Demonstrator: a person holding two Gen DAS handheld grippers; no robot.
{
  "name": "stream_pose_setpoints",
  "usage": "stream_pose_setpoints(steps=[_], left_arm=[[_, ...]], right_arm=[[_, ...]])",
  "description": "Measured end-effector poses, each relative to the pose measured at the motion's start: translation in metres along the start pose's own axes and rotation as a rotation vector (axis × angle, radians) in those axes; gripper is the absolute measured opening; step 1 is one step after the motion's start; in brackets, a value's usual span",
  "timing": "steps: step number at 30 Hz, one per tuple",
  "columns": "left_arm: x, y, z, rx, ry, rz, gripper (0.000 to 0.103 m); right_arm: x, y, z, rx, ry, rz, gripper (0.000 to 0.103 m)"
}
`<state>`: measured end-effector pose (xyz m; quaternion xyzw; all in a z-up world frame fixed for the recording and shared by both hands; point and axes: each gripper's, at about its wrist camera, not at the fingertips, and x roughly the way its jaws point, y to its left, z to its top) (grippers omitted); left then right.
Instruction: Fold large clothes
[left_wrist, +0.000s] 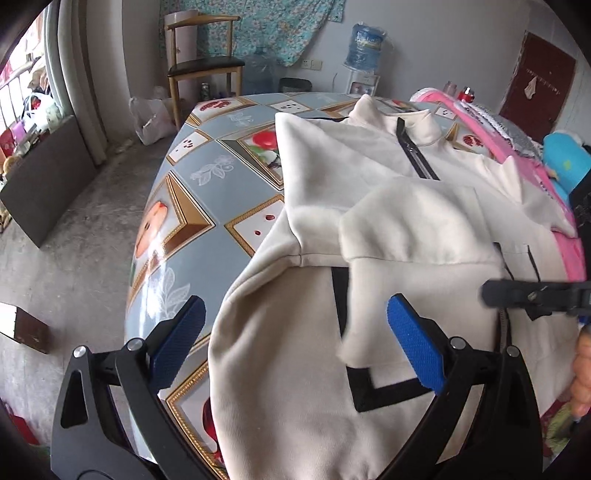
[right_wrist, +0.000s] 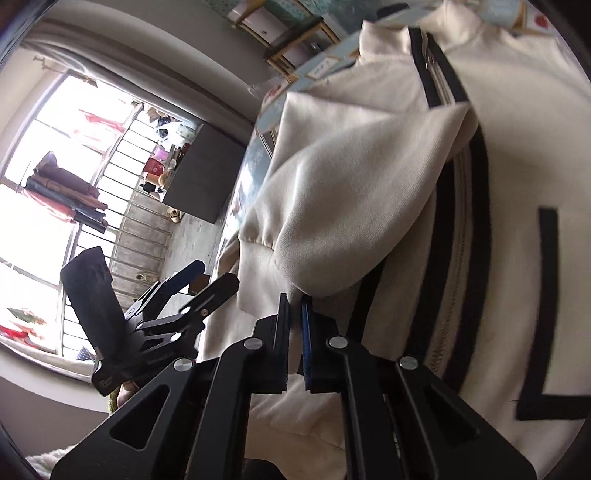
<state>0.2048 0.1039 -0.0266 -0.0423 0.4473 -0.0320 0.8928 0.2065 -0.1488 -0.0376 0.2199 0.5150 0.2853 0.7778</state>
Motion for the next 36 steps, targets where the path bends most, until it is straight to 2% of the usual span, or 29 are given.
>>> stream_pose_setpoints(steps=[4,9,12,16,18,21,22,23,25,28,30,31,32,33,36], left_arm=[[0.002,-0.004,0.008,0.018,-0.004,0.044,0.095],[0.001,-0.006,0.021,0.041,-0.022,0.091,0.081],[0.006,-0.005,0.025,0.048,-0.016,0.114,0.073],[0.015,-0.007,0.026,0.07,0.013,0.095,0.062],[0.017,-0.006,0.027,0.056,0.034,0.059,0.06],[0.017,-0.007,0.029,0.047,0.055,0.035,0.059],[0.016,-0.008,0.03,0.046,0.059,0.029,0.059],[0.016,-0.008,0.031,0.042,0.061,0.021,0.059],[0.015,-0.009,0.033,0.027,0.061,-0.015,0.059],[0.008,-0.011,0.033,0.012,0.033,-0.073,0.06],[0.005,-0.013,0.032,0.009,0.018,-0.086,0.065],[0.004,-0.013,0.032,-0.001,0.011,-0.098,0.068],[0.002,-0.012,0.031,-0.017,-0.005,-0.129,0.069],[-0.001,-0.011,0.03,-0.028,-0.023,-0.17,0.069],[-0.016,-0.009,0.026,-0.047,-0.097,-0.268,0.08]], right_arm=[[-0.045,0.001,0.033,-0.086,-0.087,-0.053,0.006],[-0.109,-0.007,0.091,-0.227,-0.179,-0.211,0.006],[-0.13,-0.032,0.119,-0.264,-0.168,-0.313,0.006],[-0.127,-0.081,0.133,-0.245,-0.091,-0.421,0.006],[-0.122,-0.107,0.133,-0.225,-0.056,-0.529,0.01],[-0.125,-0.122,0.135,-0.247,-0.088,-0.723,0.034],[-0.128,-0.121,0.135,-0.254,-0.106,-0.737,0.047],[-0.133,-0.116,0.135,-0.261,-0.139,-0.724,0.054],[-0.139,-0.11,0.135,-0.25,-0.161,-0.646,0.057],[-0.125,-0.088,0.133,-0.273,-0.117,-0.58,0.057],[-0.106,-0.069,0.13,-0.3,-0.087,-0.563,0.058],[-0.094,-0.059,0.128,-0.315,-0.067,-0.549,0.061],[-0.083,-0.052,0.127,-0.329,-0.048,-0.544,0.069],[-0.071,-0.045,0.125,-0.35,-0.028,-0.543,0.072],[-0.041,-0.029,0.115,-0.42,0.036,-0.553,0.074]])
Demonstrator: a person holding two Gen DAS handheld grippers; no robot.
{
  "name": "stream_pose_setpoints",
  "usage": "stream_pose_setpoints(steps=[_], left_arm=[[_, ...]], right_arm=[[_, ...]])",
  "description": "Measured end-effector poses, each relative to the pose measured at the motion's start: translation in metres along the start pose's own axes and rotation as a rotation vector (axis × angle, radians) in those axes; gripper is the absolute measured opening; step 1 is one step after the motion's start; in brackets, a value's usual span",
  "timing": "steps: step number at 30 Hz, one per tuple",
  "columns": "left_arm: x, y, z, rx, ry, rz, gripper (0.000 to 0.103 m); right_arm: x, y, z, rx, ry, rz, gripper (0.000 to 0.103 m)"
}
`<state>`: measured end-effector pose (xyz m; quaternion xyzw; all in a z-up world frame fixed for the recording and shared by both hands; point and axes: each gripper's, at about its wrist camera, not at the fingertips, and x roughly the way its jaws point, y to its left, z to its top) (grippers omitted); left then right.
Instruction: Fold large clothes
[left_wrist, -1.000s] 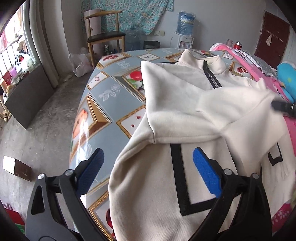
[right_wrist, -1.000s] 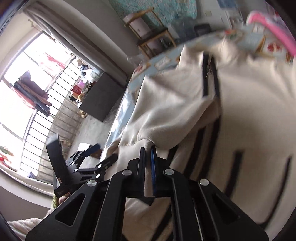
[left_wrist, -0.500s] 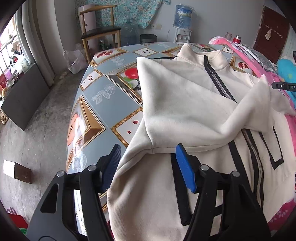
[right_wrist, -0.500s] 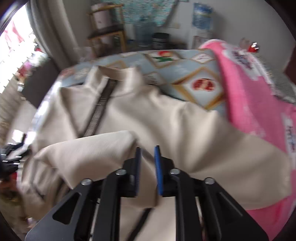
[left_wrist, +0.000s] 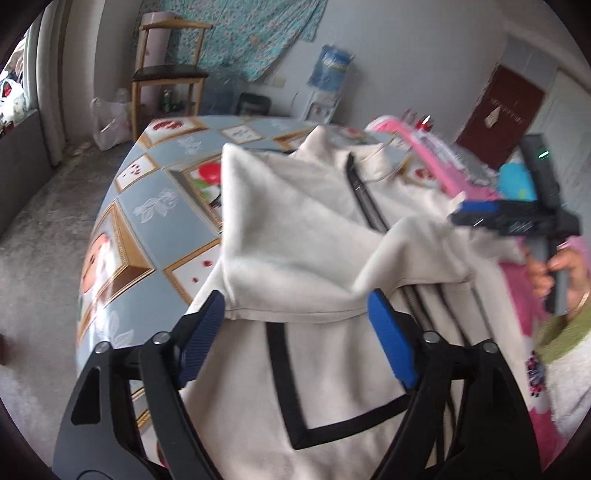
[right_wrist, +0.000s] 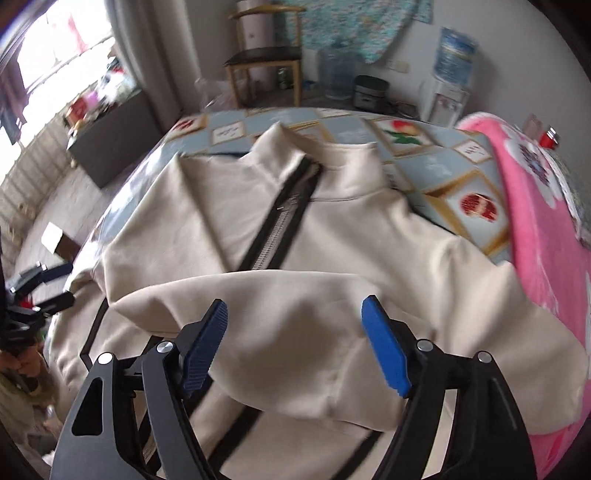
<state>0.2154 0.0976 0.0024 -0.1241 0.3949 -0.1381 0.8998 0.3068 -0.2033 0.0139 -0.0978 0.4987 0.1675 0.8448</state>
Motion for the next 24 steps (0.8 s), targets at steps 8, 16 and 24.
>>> stream_pose_setpoints(steps=[8,16,24], left_arm=[[-0.018,-0.002,0.001,0.018,-0.05,-0.143,0.085],[0.014,-0.053,-0.012,0.41,-0.056,0.682,0.085],[0.032,-0.066,-0.03,0.481,-0.063,0.764,0.085]], right_arm=[[0.019,0.032,-0.029,-0.16,0.066,-0.164,0.074],[0.029,0.005,-0.039,-0.111,0.095,-0.201,0.074],[0.025,0.011,-0.042,-0.133,0.091,-0.261,0.074]])
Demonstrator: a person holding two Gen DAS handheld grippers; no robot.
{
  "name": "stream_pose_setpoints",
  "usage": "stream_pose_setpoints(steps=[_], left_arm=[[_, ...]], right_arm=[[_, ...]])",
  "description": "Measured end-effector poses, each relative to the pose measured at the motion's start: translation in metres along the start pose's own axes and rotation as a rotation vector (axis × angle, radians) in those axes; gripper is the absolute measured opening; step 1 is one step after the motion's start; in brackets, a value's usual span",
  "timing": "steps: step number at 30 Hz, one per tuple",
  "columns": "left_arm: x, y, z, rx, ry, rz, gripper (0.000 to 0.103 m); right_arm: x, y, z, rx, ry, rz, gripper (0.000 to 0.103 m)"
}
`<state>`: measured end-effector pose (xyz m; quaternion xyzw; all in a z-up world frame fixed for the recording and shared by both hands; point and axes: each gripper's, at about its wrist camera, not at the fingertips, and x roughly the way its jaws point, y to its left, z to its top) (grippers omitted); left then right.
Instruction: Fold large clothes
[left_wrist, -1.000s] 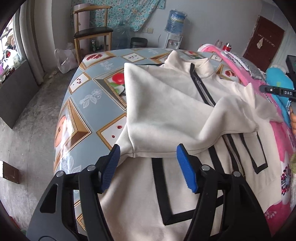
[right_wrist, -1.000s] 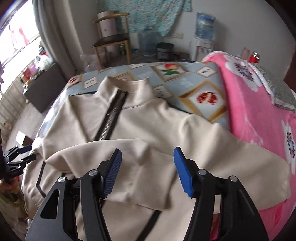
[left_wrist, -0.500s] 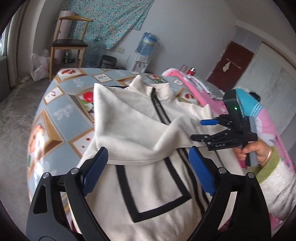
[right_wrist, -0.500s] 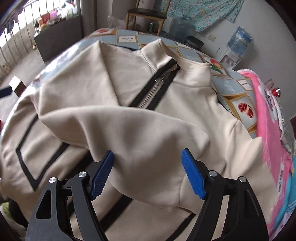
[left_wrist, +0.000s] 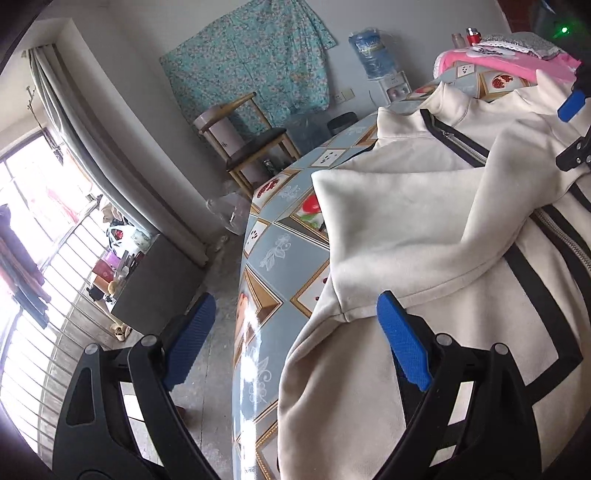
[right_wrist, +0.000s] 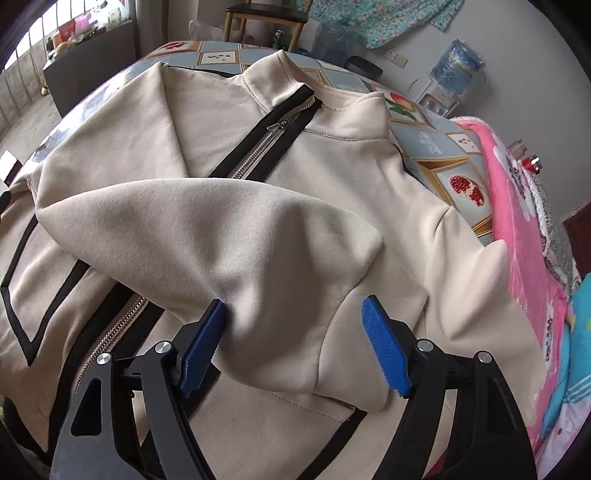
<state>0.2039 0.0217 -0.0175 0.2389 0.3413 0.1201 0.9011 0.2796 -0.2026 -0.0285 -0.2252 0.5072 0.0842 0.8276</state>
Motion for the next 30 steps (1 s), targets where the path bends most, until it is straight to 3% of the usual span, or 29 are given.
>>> stream_pose_setpoints(steps=[6,8,16,22,24,28,30], left_arm=[[0.007,0.009,-0.001,-0.043,0.0,0.004,0.085],[0.008,0.011,-0.001,-0.049,-0.005,0.038,0.085],[0.002,0.003,-0.001,0.03,-0.049,0.165,0.085],[0.002,0.0,0.0,0.048,-0.036,0.168,0.085],[0.006,0.001,0.0,0.031,-0.016,0.13,0.085],[0.027,0.022,-0.001,-0.124,0.09,-0.058,0.085],[0.037,0.032,-0.003,-0.188,0.124,-0.124,0.085]], right_arm=[[-0.001,-0.002,-0.001,0.014,-0.002,-0.015,0.074],[-0.004,-0.005,-0.001,0.03,-0.012,-0.015,0.074],[-0.007,-0.021,-0.007,0.075,-0.018,-0.001,0.074],[-0.005,-0.016,-0.013,0.048,-0.007,0.008,0.074],[-0.005,-0.016,-0.015,0.043,-0.006,0.009,0.074],[-0.004,-0.022,-0.014,0.078,-0.012,0.005,0.072],[-0.003,-0.028,-0.012,0.099,-0.018,0.007,0.059]])
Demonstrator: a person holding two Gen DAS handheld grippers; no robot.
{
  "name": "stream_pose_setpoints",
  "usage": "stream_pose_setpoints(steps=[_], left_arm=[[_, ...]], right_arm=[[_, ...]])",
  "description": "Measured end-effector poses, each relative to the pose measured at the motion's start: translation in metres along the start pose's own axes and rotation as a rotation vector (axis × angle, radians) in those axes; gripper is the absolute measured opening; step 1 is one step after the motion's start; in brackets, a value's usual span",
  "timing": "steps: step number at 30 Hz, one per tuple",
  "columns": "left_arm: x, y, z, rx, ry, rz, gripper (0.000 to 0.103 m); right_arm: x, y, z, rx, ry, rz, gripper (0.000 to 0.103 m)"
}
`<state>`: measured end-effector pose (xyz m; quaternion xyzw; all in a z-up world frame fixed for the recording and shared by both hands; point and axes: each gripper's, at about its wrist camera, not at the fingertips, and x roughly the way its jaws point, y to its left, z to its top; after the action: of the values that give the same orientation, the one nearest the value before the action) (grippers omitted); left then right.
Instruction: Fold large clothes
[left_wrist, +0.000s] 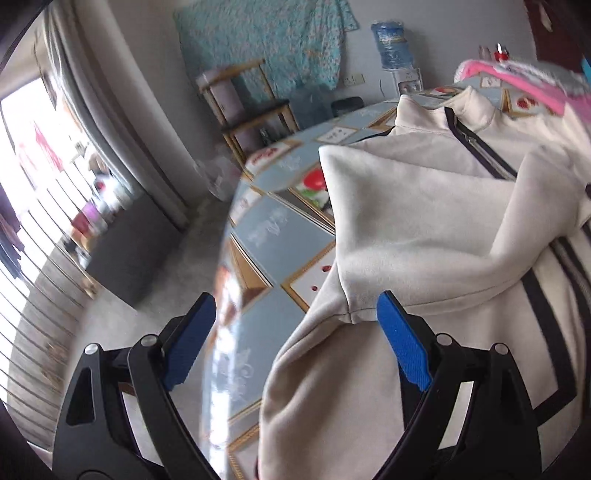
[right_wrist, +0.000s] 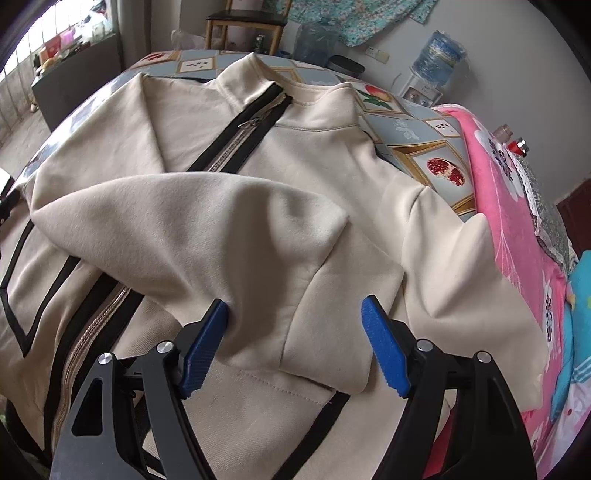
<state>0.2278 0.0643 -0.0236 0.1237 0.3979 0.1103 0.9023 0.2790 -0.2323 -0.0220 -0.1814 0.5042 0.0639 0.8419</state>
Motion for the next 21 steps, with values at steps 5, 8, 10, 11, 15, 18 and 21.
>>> stream_pose_setpoints(steps=[5,8,10,11,15,18,21], left_arm=[[0.011,0.02,0.004,-0.113,0.072,-0.127,0.085],[0.01,0.034,0.008,-0.21,0.09,-0.255,0.085],[0.008,0.042,0.009,-0.27,0.091,-0.341,0.085],[0.007,0.044,0.01,-0.289,0.09,-0.376,0.085],[0.004,0.046,0.011,-0.338,0.111,-0.47,0.085],[0.005,0.044,0.012,-0.338,0.133,-0.493,0.085],[0.008,0.039,0.011,-0.323,0.168,-0.511,0.085]], right_arm=[[0.004,-0.023,0.006,0.091,0.0,-0.009,0.013],[-0.001,-0.036,0.014,0.125,-0.027,-0.008,0.009],[-0.008,-0.041,0.018,0.139,-0.052,-0.002,0.009],[-0.014,-0.044,0.019,0.145,-0.066,0.008,0.009],[-0.024,-0.045,0.015,0.134,-0.067,0.071,0.017],[-0.024,-0.039,0.0,0.085,-0.055,0.031,0.058],[-0.018,-0.032,-0.017,0.039,-0.026,0.005,0.06]])
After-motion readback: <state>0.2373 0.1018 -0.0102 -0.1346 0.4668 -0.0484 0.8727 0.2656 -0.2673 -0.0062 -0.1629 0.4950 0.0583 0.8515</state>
